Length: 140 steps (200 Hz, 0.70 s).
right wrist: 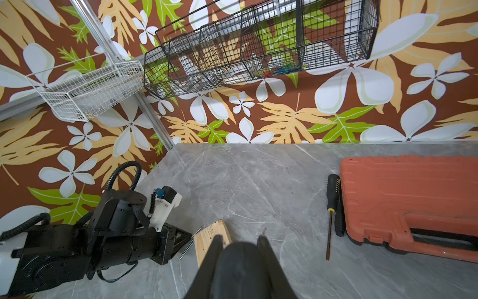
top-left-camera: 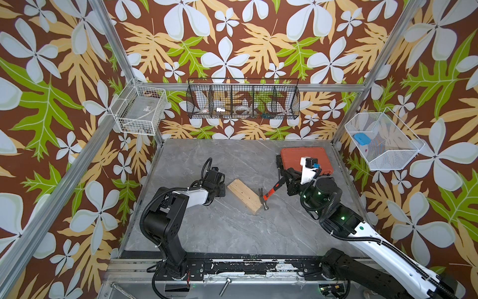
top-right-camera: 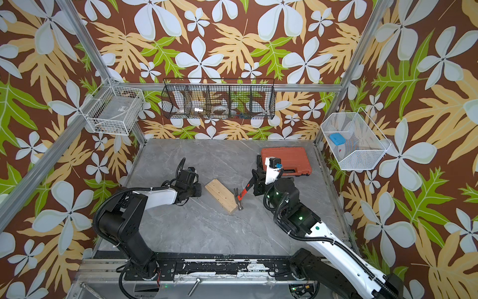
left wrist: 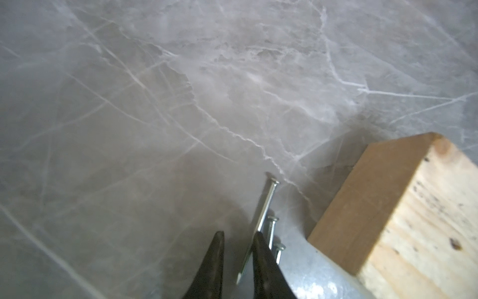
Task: Use a claw hammer to pull out a nail
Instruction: Place the nail at the center of the board, then place the hammer at the center of the board.
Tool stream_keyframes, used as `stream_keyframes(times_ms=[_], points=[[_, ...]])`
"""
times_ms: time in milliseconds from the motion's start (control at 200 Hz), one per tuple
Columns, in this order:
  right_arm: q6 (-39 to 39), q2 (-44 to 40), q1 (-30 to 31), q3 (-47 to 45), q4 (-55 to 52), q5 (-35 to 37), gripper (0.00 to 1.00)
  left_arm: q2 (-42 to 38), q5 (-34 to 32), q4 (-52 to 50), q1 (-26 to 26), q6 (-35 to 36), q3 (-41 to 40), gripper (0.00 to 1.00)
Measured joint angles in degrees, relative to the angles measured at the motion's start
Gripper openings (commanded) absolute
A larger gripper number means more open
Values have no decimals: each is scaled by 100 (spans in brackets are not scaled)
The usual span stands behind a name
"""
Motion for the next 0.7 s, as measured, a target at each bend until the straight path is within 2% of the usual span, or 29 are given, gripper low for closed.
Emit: stream_keyframes(times_ms=[275, 435, 495, 601, 701], points=[[450, -463, -328, -643, 568, 85, 0, -507, 111, -133, 2, -31, -107, 33], [780, -592, -734, -1091, 1091, 260, 0, -1174, 468, 216, 2, -155, -588, 38], [1012, -577, -986, -1285, 1366, 247, 0, -1425, 662, 444, 2, -254, -831, 46], [1611, -422, -1510, -1672, 1963, 205, 0, -1775, 960, 824, -20, -450, -1257, 47], [2135, -166, -1725, -2035, 2535, 341, 0, -2037, 1078, 1099, -105, -538, -1550, 47]])
